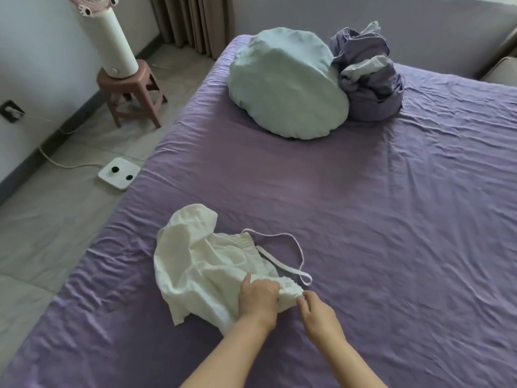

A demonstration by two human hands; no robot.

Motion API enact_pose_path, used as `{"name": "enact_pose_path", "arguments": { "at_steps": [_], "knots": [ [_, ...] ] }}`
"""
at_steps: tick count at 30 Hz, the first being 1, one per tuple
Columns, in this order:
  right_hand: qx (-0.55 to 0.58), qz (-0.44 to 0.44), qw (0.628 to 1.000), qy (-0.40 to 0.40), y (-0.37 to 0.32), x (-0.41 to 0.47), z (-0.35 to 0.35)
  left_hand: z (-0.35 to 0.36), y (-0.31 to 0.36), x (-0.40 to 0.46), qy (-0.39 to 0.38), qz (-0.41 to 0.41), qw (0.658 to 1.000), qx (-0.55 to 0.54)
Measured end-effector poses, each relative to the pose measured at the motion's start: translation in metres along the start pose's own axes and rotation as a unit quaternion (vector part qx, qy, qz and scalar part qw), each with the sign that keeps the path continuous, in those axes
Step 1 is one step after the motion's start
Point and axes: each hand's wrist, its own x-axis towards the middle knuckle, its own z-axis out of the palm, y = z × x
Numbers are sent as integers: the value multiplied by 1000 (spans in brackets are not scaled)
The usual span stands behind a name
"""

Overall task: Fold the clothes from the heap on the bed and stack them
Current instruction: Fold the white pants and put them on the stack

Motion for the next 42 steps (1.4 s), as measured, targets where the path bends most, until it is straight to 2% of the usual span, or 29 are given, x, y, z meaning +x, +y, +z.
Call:
{"name": "enact_pose_path", "arguments": {
  "at_steps": [3, 6, 9, 12, 15, 17, 21, 23, 26, 28, 32, 34, 36, 39, 42],
  "knots": [
    [121, 24, 992, 13, -7, 0, 2, 4, -10, -15, 39, -23, 990, -132],
    [251, 30, 967, 11, -20, -8, 3, 7, -13, -40, 68, -7, 978, -198],
    [291, -24, 955, 50, -33, -25, -2, 0, -8, -68, 97, -10, 957, -273],
    [365, -89, 923, 78, -51, -55, -19, -19, -1, -99, 116, -15, 924, -364],
    [473, -132, 870, 41, -57, -86, -46, -43, 6, -132, 103, 7, 896, -431],
    [504, -157, 850, 2, -56, -109, -68, -62, 11, -152, 136, 1, 882, -451],
    [476, -221, 851, -15, -54, -162, -107, -112, 21, -191, 244, -27, 848, -469],
    [457, -238, 857, -8, -54, -189, -126, -138, 31, -212, 255, 6, 857, -448],
    [414, -298, 860, 0, -60, -229, -159, -179, 52, -247, 221, 100, 876, -418],
    [381, -339, 860, 11, -68, -256, -181, -205, 66, -271, 190, 139, 854, -464],
    [358, -391, 847, 34, -83, -303, -210, -241, 92, -310, 99, 131, 792, -588],
    [375, -415, 828, -24, -86, -326, -214, -249, 102, -325, 79, 142, 781, -603],
    [379, -444, 810, -55, -81, -347, -215, -250, 111, -339, 102, 139, 769, -616],
    [330, -484, 809, 55, -63, -367, -221, -244, 120, -354, 125, 119, 731, -660],
    [275, -468, 831, 121, -35, -375, -222, -244, 126, -370, 104, 138, 738, -653]
  ]
}}
